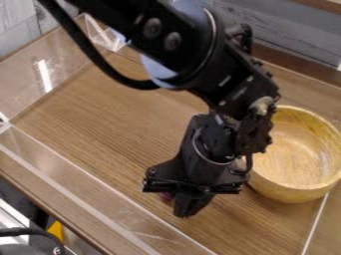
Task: Remove the purple eggplant from inside the brown bowl and put it on the table
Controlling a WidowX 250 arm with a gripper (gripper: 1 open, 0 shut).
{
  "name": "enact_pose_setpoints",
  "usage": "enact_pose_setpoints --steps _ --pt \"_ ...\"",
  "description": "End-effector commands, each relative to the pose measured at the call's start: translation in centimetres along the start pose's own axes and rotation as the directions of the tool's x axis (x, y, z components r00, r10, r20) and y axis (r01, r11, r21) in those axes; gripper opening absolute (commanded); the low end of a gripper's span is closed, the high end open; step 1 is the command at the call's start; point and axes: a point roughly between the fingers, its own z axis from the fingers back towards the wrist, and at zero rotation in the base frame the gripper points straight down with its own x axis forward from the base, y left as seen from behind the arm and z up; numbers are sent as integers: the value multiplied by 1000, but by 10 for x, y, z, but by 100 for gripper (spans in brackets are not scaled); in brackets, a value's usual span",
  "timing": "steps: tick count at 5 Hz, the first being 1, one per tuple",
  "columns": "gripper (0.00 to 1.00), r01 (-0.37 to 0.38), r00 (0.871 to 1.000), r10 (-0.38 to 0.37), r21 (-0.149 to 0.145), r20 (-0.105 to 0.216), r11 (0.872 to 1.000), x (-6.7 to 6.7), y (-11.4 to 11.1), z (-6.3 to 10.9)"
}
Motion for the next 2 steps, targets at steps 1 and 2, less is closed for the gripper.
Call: enact_pose_setpoints --steps 1,2 --pt "100 69 997 -68 -12 27 998 6 3 -2" --pt "0 76 997 -75 -6 25 997 2 -2 0"
